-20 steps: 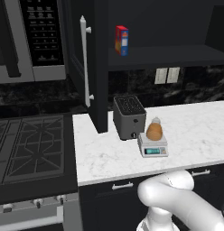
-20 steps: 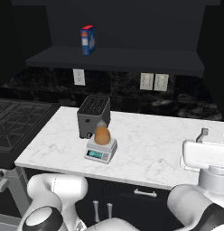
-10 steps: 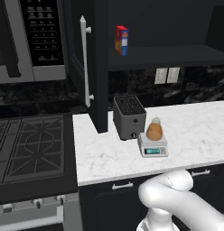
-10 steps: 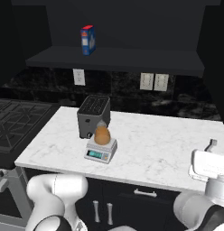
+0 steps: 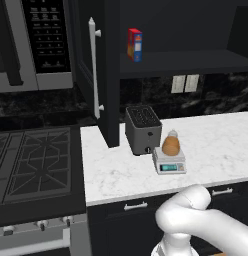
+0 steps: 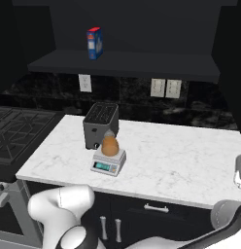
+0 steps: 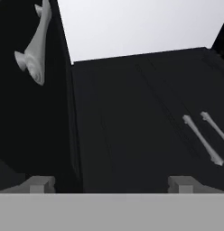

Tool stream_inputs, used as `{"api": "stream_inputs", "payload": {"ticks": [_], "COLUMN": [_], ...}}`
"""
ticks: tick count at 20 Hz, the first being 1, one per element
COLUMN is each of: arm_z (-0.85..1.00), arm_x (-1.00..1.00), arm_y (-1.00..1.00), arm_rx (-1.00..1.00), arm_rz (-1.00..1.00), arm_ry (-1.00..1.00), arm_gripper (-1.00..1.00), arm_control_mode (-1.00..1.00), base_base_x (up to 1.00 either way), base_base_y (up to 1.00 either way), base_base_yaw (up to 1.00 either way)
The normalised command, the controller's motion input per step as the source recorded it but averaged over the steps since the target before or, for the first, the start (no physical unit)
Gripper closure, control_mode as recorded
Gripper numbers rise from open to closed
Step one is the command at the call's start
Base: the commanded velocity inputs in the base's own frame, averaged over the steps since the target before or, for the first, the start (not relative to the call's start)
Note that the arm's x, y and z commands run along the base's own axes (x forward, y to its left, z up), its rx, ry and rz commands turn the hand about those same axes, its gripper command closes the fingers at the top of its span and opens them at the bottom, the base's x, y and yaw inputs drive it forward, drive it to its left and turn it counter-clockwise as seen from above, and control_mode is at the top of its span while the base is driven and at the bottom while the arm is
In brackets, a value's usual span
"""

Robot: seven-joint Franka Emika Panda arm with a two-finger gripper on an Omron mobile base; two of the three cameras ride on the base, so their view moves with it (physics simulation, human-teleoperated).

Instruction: Pick the honey bottle and place it on the digital scale for weighing, and close the cabinet.

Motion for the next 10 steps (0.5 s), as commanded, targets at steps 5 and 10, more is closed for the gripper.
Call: {"api": "stream_inputs", "payload": {"ticks": [5,10], "arm_z": [0.86,0.87], "arm_x": [-0.03,-0.12], "arm_y": [0.15,0.63], "arm_rx": [-0.03,-0.16], "arm_rz": [0.1,0.18], "arm_ry": [-0.02,-0.19], "arm_gripper": [-1.0,-1.0], "arm_control_mode": [-1.0,-1.0], "base_base_x": [0.0,0.0], "base_base_y": [0.0,0.0], "base_base_yaw": [0.0,0.0]}}
